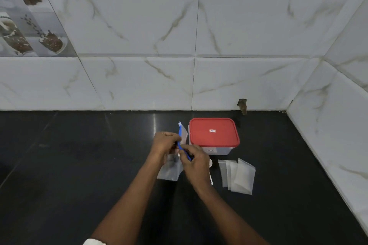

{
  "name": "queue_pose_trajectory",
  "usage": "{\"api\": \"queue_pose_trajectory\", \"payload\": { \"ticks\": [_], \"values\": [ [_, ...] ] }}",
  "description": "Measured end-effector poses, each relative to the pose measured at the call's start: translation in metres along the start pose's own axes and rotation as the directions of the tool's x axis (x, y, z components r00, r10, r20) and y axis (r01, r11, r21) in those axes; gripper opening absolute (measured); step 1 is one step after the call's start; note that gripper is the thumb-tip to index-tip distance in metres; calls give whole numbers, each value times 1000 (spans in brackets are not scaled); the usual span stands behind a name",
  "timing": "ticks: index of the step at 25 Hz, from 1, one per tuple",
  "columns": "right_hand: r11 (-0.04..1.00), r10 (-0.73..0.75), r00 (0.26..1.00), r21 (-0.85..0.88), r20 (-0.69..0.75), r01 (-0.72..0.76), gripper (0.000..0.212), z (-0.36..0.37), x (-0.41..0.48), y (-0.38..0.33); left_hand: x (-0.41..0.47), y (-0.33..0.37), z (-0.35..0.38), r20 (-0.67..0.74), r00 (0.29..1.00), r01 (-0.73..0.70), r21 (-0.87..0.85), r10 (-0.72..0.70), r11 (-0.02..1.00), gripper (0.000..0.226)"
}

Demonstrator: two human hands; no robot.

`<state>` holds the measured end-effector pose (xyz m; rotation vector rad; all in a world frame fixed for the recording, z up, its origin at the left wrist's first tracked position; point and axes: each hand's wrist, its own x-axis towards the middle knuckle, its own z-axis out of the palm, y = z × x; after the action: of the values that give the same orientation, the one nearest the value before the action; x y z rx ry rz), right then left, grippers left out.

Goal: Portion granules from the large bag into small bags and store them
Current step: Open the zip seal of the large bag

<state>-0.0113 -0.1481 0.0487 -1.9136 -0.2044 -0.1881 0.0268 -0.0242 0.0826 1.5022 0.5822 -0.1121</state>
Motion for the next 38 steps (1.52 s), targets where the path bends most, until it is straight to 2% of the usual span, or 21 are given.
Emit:
{"api": "queue_pose_trajectory", "payload": {
  "ticks": [2, 4, 6, 8, 10, 12, 14, 15, 16, 17, 19, 21, 23, 26, 27, 30, 31, 34, 38],
  "values": [
    [990, 69, 996, 116, 52, -74, 14, -14, 7, -8, -8, 5, -4, -24, 1000, -18, -30, 17, 999, 12],
    [982, 101, 991, 152, 86, -113, 18, -29, 20, -20, -23, 12, -3, -64, 994, -87, -59, 83, 994, 6],
    [983, 59, 968, 155, 245, -99, 16, -40, 35, -36, -36, 15, 1, -97, 981, -179, -125, 168, 976, 4],
    [992, 31, 900, 97, 435, -81, 20, -50, 46, -54, -45, 22, 4, -101, 975, -214, -198, 198, 957, 7],
    [995, 24, 853, -96, 521, 31, 28, -59, 55, -64, -46, 24, 0, -53, 980, -198, -216, 191, 956, 18],
    [924, -14, 844, -316, 536, 216, 34, -67, 64, -67, -42, 26, -8, -62, 982, -185, -96, 179, 978, 23],
    [913, -36, 837, -323, 546, 250, 28, -76, 72, -68, -32, 19, -23, -215, 943, -220, 179, 256, 959, 5],
    [935, -48, 835, -270, 548, 231, 23, -81, 75, -69, -30, 16, -29, -228, 923, -242, 285, 311, 928, 28],
    [952, -53, 837, -225, 545, 207, 19, -84, 79, -67, -27, 12, -34, -172, 922, -276, 338, 347, 900, 45],
    [959, -49, 844, -211, 534, 189, 18, -86, 82, -63, -28, 12, -36, -109, 926, -316, 302, 362, 899, 43],
    [930, -12, 851, -307, 525, 202, 23, -88, 85, -51, -27, 7, -38, -15, 934, -344, 220, 356, 913, 13],
    [851, 34, 843, -457, 537, 257, 32, -90, 85, -46, -30, 2, -38, -26, 937, -335, 209, 347, 919, 5],
    [824, 29, 837, -487, 547, 290, 37, -91, 85, -45, -29, -6, -40, -21, 941, -326, 201, 337, 924, 5],
    [834, -21, 859, -465, 511, 297, 26, -83, 88, -53, -27, -11, -43, -52, 945, -314, 115, 322, 942, 12],
    [803, -30, 872, -508, 488, 312, 24, -77, 90, -54, -26, -12, -45, -87, 945, -309, 74, 315, 948, 14],
    [616, -84, 889, -678, 450, 401, 27, -57, 95, -59, -19, -19, -54, -162, 934, -327, -26, 319, 945, 14],
    [606, -116, 880, -669, 460, 430, 25, -50, 95, -63, -19, -21, -53, -161, 936, -326, -57, 313, 944, 10],
    [677, -208, 800, -508, 563, 533, 24, -21, 89, -82, -19, -23, -51, -143, 938, -328, -75, 315, 942, 7],
    [635, -186, 758, -513, 625, 578, 18, 0, 86, -86, -15, -22, -55, -105, 928, -364, -46, 358, 930, 10]
  ]
}}
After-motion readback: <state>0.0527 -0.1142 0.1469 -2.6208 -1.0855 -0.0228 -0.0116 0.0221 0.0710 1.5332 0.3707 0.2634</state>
